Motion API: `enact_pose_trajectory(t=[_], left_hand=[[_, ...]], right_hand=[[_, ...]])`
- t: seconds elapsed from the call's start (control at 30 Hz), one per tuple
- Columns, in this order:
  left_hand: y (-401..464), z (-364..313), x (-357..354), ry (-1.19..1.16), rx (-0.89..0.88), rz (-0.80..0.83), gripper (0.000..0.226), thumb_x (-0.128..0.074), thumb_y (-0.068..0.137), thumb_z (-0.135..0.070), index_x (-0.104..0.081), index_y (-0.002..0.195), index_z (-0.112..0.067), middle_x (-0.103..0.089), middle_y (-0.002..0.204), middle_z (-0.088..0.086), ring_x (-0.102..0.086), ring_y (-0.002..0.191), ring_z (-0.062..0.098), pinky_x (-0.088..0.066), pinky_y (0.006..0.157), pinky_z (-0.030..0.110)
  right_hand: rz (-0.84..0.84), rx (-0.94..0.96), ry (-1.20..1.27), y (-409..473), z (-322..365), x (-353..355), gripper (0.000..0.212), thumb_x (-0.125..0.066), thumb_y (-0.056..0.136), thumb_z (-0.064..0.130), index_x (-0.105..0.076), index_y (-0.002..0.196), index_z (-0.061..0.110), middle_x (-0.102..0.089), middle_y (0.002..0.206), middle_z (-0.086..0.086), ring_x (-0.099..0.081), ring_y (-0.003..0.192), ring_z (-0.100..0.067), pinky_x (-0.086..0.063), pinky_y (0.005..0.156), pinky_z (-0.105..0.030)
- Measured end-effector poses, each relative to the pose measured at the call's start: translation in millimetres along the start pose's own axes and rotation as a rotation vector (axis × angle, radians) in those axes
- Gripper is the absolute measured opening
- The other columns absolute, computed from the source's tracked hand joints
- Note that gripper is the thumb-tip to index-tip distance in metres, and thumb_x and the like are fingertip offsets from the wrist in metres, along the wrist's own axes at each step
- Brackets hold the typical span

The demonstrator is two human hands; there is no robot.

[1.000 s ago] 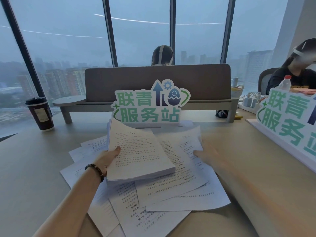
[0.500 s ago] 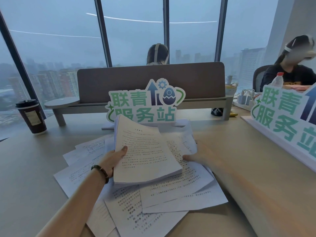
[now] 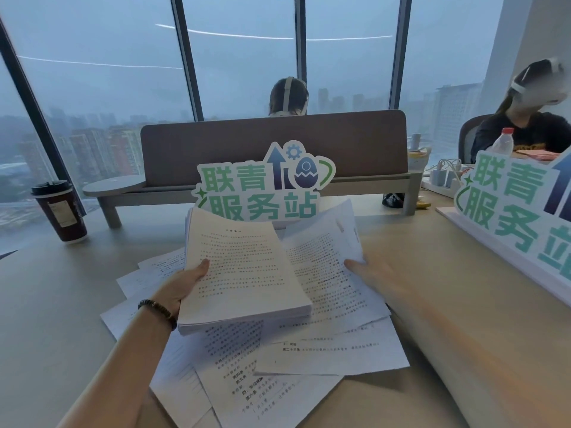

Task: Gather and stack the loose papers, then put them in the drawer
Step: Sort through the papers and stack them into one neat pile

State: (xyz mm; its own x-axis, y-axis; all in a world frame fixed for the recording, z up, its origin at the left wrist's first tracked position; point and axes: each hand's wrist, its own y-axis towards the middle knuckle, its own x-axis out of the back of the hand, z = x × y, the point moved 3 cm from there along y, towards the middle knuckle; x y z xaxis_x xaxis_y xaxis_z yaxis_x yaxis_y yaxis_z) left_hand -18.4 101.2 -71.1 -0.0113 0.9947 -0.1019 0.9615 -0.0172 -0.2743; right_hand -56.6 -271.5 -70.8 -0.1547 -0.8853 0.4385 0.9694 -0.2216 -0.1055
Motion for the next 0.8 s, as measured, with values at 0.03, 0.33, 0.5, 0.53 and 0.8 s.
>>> enact_pose_trajectory(t=[0.03, 0.33, 0.5, 0.53, 0.8], left_hand=[[0.3, 0.0, 0.9, -0.003, 0.0, -0.005, 0.03, -0.052, 0.098, -0.027, -0.059, 0.118, -0.006, -0.068, 0.104, 0.017, -0.069, 0.075, 0.03, -0.059, 0.049, 0.033], [-2.6, 3.6, -7.5, 0.062, 0.037, 0.004, 0.023, -0.053, 0.098, -0.026, -0.064, 0.103, -0.007, -0.072, 0.091, 0.014, -0.071, 0.067, 0.027, -0.06, 0.052, 0.034], [-5.7, 3.9, -9.5, 0.106, 0.06, 0.01, 0.036, -0.057, 0.095, -0.029, -0.062, 0.119, -0.002, -0.069, 0.108, 0.021, -0.069, 0.082, 0.033, -0.061, 0.065, 0.041], [-7.1, 4.4, -10.8, 0.106, 0.06, 0.009, 0.037, -0.057, 0.095, -0.028, -0.061, 0.12, -0.001, -0.069, 0.109, 0.022, -0.07, 0.08, 0.033, -0.062, 0.062, 0.04], [-20.9, 2.3, -16.9, 0.18, 0.002, -0.034, 0.033, -0.059, 0.095, -0.026, -0.064, 0.108, 0.004, -0.074, 0.071, 0.011, -0.07, 0.051, 0.021, -0.053, 0.04, 0.026]], right_hand=[[-0.004, -0.004, 0.027, -0.9, 2.3, 2.4, 0.028, -0.064, 0.094, 0.032, -0.063, 0.116, 0.015, -0.072, 0.106, -0.007, -0.07, 0.094, -0.028, -0.057, 0.09, -0.05], [-0.053, 0.172, 0.11, -12.5, 71.7, 32.6, 0.011, -0.069, 0.092, 0.022, -0.064, 0.1, 0.017, -0.07, 0.095, -0.001, -0.067, 0.077, -0.014, -0.049, 0.057, -0.022], [-0.004, 0.258, 0.197, -25.6, 128.7, 41.7, 0.018, -0.07, 0.09, 0.03, -0.068, 0.104, 0.019, -0.072, 0.093, 0.003, -0.071, 0.077, -0.014, -0.055, 0.061, -0.024], [0.023, 0.253, 0.217, -28.2, 138.7, 42.4, 0.02, -0.071, 0.09, 0.03, -0.068, 0.106, 0.018, -0.073, 0.096, 0.0, -0.072, 0.079, -0.016, -0.057, 0.065, -0.027], [0.237, 0.245, 0.577, -31.0, 159.2, 45.5, 0.03, -0.066, 0.092, 0.022, -0.065, 0.121, 0.012, -0.075, 0.105, -0.008, -0.073, 0.086, -0.024, -0.062, 0.077, -0.037]])
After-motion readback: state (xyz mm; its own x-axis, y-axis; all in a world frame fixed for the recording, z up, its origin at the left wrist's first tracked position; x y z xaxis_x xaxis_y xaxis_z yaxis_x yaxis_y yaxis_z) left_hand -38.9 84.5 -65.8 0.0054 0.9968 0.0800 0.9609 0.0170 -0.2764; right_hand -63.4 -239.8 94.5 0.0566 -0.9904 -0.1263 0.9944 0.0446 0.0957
